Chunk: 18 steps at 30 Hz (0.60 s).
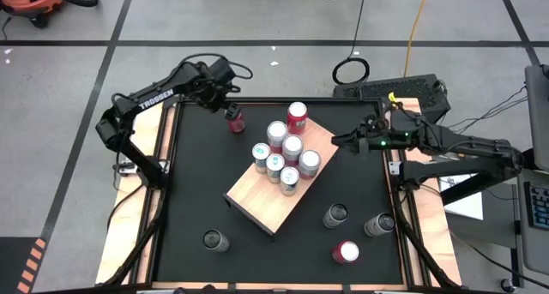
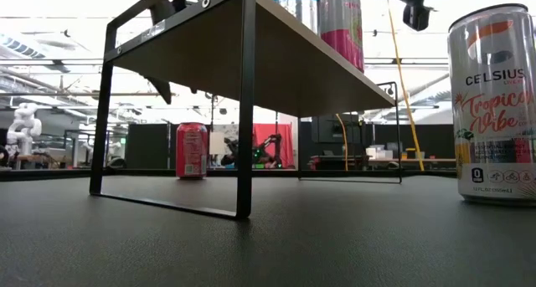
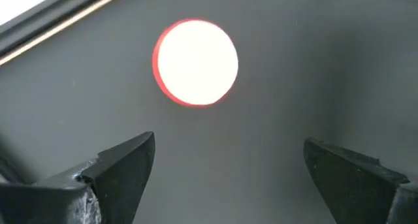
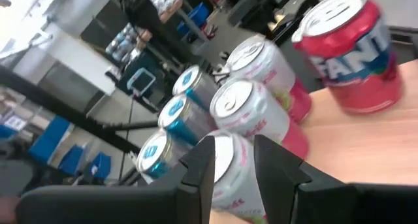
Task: Place canned beverage on shelf
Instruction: Put the top red soda can on the shelf aligned with the red soda can
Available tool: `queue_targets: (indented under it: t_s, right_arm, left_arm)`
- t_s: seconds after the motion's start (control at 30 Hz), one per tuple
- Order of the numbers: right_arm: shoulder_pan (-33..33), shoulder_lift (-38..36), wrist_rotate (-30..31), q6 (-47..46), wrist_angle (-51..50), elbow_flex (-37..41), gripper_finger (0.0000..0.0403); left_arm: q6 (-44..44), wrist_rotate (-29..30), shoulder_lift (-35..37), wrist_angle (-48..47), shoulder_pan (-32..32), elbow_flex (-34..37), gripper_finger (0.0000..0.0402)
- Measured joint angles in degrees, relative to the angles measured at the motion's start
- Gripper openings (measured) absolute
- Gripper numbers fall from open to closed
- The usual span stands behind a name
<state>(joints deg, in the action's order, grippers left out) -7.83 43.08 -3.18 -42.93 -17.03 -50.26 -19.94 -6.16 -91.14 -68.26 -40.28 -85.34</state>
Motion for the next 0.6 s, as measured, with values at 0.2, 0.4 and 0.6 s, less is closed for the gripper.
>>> queue_targets:
  t_s: [0.2, 0.4, 0.6]
  right_arm:
    - [2.76, 0.66, -0.08, 2.69, -0.04, 0.0, 0.0086]
    - [3.44, 0.67, -0.07, 3.31, -0.89, -0.02, 0.0086]
    - [3.44, 0.67, -0.09, 4.11, -1.62, -0.02, 0.0086]
  left_arm:
    - [-5.71, 0.46, -1.37, 0.3, -0.73, 0.53, 0.0393]
    - [-9.83, 3.04, -1.58, 4.19, -0.59, 0.53, 0.0393]
    - [-10.47, 3.03, -3.84, 9.86, -1.32, 0.41, 0.0393]
